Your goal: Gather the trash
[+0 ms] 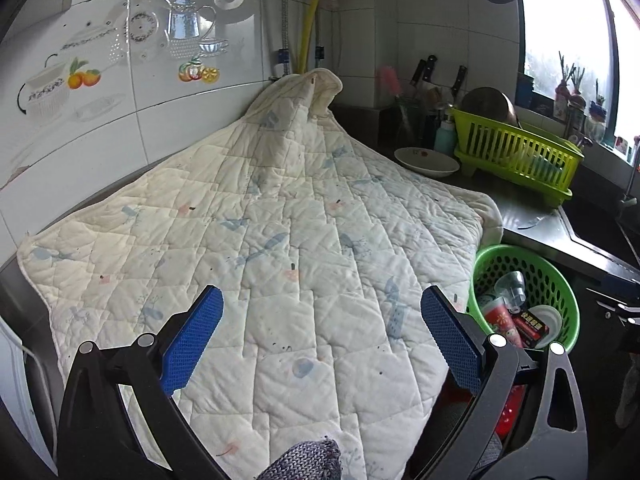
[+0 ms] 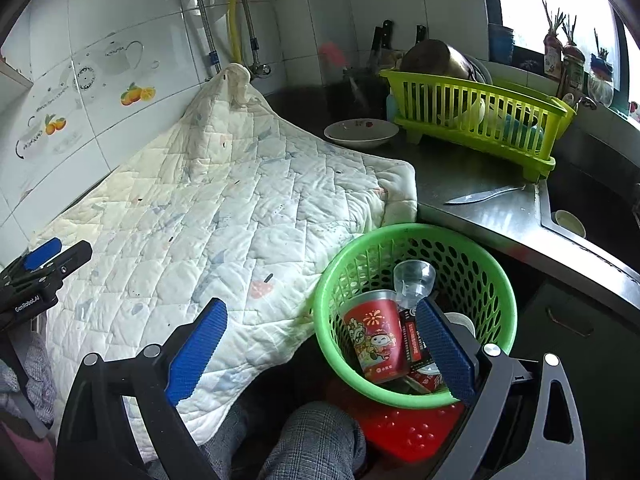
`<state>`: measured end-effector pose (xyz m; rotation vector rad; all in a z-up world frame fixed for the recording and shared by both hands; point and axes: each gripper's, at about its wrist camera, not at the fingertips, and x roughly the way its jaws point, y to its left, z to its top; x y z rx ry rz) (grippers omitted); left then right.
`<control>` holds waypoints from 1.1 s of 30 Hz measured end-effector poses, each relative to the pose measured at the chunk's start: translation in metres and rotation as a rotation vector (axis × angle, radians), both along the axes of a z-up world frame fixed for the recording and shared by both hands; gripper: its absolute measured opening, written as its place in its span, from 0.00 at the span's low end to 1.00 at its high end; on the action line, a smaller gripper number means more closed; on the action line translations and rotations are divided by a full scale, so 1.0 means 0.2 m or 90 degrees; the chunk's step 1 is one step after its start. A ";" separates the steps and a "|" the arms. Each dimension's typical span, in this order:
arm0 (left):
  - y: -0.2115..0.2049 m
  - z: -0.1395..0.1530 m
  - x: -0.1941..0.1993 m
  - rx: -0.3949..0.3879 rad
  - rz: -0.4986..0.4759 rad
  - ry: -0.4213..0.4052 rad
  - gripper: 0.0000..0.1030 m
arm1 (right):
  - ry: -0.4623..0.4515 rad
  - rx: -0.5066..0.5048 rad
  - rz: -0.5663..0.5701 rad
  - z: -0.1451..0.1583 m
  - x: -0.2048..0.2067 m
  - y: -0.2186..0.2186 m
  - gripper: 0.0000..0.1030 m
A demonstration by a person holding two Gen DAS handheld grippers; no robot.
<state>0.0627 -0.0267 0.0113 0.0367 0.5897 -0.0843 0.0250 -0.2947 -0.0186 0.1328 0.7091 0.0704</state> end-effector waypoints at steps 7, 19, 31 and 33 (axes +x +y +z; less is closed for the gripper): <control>0.04 0.00 -0.04 -0.006 0.020 -0.007 0.95 | -0.012 -0.004 -0.004 0.02 -0.02 0.08 0.89; 0.05 -0.02 -0.09 0.008 0.028 -0.013 0.95 | -0.017 -0.025 0.003 0.02 -0.06 0.17 0.90; 0.03 -0.03 -0.10 0.026 0.031 -0.010 0.95 | -0.012 -0.035 0.001 0.01 -0.06 0.19 0.90; 0.03 -0.03 -0.10 0.028 0.031 -0.008 0.95 | -0.013 -0.036 0.000 0.01 -0.06 0.20 0.90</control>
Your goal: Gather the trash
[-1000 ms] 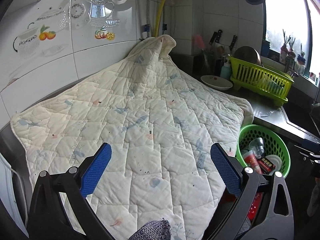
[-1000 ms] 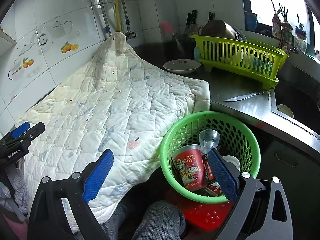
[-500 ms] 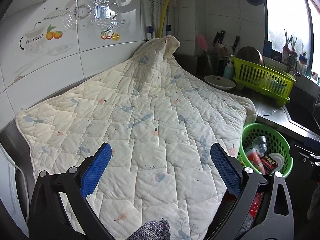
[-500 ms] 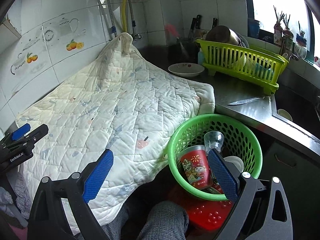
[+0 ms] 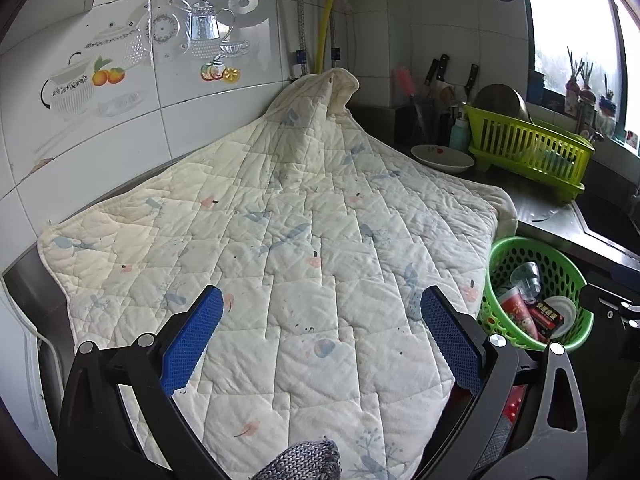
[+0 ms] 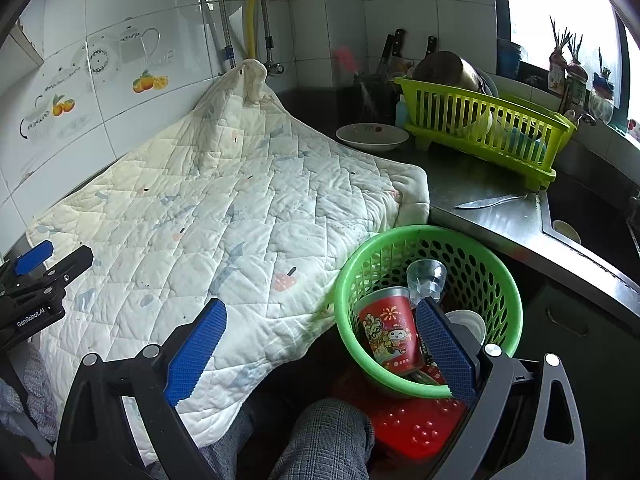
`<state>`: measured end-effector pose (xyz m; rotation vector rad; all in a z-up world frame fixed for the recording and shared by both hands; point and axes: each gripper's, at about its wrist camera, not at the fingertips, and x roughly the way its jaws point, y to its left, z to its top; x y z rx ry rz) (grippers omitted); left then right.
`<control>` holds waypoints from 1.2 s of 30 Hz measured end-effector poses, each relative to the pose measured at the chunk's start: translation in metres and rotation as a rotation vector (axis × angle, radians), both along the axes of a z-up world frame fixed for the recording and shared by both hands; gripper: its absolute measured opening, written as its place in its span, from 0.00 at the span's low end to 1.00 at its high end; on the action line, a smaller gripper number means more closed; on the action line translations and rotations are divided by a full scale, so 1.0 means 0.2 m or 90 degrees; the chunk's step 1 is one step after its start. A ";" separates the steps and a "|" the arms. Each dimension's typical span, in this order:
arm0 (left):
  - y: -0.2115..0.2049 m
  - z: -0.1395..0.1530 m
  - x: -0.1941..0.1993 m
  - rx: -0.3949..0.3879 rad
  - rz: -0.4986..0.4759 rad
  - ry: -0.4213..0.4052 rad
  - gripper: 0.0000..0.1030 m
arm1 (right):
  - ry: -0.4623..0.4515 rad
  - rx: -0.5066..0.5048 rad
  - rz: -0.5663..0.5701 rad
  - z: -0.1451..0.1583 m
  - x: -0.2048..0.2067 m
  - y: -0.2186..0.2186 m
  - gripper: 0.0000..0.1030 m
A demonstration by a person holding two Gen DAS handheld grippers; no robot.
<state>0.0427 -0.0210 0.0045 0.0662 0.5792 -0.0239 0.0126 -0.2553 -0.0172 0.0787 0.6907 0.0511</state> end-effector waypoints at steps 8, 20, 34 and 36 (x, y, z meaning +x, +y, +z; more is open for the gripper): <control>-0.02 -0.01 0.01 0.011 -0.001 0.007 0.95 | 0.002 -0.005 -0.003 -0.01 0.00 -0.01 0.90; -0.03 -0.01 0.01 0.013 -0.003 0.010 0.95 | 0.003 -0.011 -0.003 -0.03 0.00 -0.01 0.90; -0.04 -0.02 0.00 0.012 -0.005 0.010 0.95 | 0.001 -0.013 -0.007 -0.03 -0.03 -0.02 0.90; -0.04 -0.02 0.00 0.012 -0.007 0.012 0.95 | 0.001 -0.013 -0.008 -0.03 -0.04 -0.02 0.90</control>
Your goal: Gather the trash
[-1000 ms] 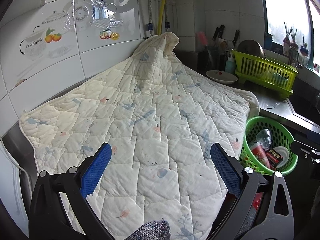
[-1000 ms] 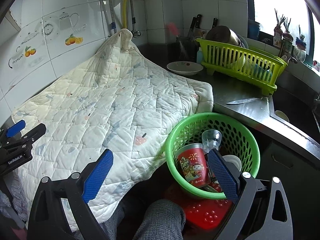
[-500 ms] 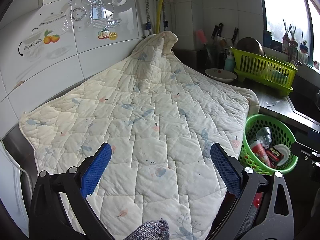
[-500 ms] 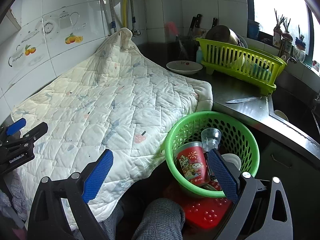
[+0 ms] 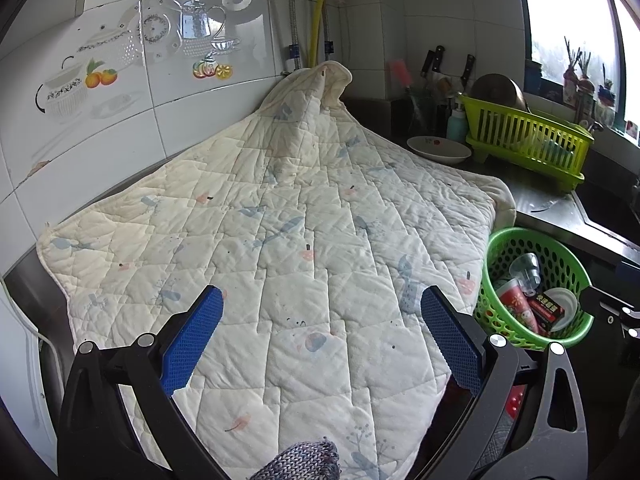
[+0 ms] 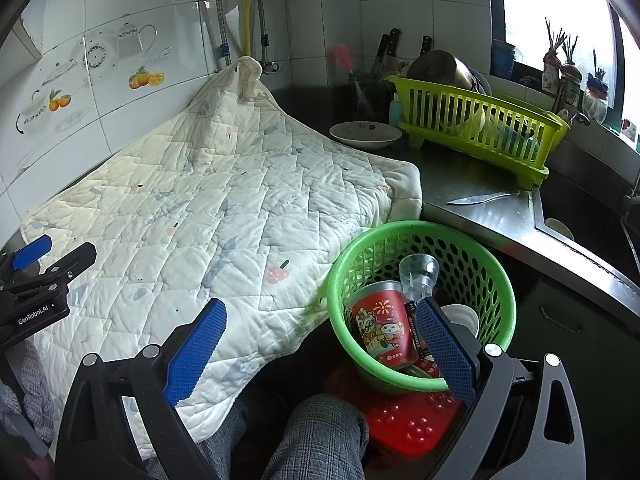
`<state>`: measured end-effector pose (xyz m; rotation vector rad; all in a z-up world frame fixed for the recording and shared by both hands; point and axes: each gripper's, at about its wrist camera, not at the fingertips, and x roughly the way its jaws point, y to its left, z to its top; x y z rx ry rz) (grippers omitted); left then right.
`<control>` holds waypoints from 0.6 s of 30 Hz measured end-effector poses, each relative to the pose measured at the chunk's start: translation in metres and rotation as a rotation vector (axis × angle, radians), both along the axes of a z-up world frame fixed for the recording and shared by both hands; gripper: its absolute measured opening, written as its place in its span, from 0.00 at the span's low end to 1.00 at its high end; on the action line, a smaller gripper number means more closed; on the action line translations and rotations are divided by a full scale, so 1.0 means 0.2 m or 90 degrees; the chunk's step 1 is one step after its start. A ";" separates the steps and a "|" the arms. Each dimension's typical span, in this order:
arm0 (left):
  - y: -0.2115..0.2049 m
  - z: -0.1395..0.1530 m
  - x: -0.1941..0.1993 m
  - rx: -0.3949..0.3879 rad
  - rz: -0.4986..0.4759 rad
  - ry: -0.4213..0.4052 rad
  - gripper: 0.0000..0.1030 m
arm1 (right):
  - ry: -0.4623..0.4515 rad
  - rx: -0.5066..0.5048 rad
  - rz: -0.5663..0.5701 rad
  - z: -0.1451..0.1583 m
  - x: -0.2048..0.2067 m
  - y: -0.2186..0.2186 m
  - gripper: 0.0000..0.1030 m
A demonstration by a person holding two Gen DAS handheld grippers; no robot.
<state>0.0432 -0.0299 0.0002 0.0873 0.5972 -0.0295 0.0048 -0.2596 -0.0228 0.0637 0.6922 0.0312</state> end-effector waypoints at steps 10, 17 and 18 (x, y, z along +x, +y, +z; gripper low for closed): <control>-0.01 0.00 0.00 0.000 -0.007 0.000 0.95 | 0.001 0.005 -0.003 -0.01 0.00 -0.01 0.90; -0.01 0.00 0.00 -0.004 -0.014 0.005 0.95 | 0.001 0.004 -0.004 -0.01 0.00 -0.01 0.90; -0.01 0.00 0.00 -0.005 -0.014 0.005 0.95 | 0.002 0.005 -0.003 -0.01 0.00 -0.01 0.90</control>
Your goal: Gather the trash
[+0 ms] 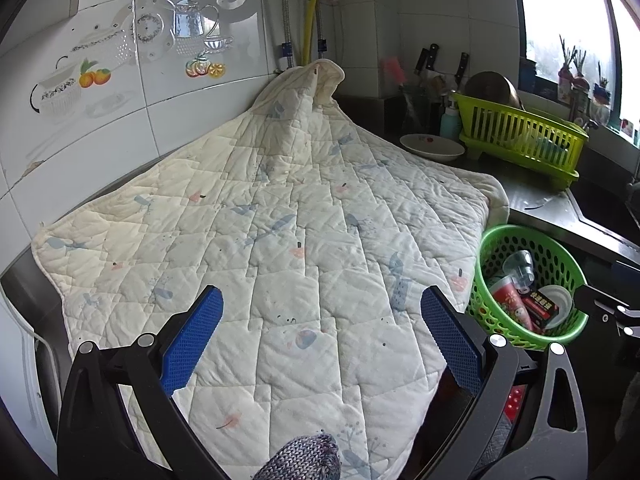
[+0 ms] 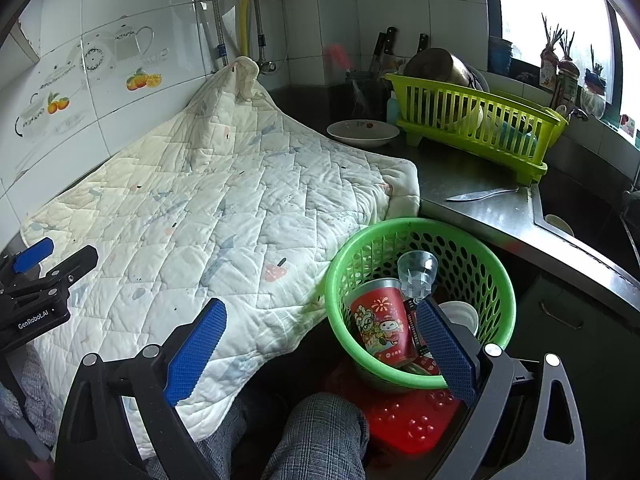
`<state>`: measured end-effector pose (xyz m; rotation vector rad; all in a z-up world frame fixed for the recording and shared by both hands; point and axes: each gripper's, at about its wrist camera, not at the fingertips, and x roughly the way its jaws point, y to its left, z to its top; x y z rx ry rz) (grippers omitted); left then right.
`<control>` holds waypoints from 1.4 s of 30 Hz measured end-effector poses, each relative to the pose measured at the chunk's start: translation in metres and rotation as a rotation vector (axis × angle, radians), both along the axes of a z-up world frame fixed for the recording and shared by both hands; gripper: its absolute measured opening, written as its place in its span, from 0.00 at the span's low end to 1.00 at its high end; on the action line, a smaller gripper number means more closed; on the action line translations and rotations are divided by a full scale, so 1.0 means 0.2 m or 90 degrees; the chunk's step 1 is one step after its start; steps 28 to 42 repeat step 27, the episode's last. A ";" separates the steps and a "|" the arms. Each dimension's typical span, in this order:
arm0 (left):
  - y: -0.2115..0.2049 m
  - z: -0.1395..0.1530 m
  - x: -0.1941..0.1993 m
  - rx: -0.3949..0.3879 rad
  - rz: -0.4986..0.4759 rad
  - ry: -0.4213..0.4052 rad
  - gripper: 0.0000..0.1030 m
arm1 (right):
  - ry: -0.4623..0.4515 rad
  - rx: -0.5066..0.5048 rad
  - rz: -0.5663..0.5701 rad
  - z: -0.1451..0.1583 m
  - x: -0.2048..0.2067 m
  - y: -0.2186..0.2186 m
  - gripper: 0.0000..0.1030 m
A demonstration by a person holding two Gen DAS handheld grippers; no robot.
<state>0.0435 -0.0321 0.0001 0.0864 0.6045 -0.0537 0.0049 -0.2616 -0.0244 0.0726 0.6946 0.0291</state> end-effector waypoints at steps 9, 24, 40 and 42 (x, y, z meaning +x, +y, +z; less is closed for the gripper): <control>0.00 0.00 0.00 -0.001 0.004 0.000 0.95 | 0.001 0.001 -0.001 0.00 0.00 0.01 0.90; 0.00 -0.01 0.01 -0.003 -0.002 0.005 0.95 | 0.006 0.003 0.000 -0.02 0.01 0.02 0.90; -0.01 -0.02 0.01 -0.003 -0.002 0.007 0.95 | 0.008 0.003 0.001 -0.02 0.01 0.03 0.90; -0.01 -0.02 0.01 -0.003 -0.002 0.007 0.95 | 0.008 0.003 0.001 -0.02 0.01 0.03 0.90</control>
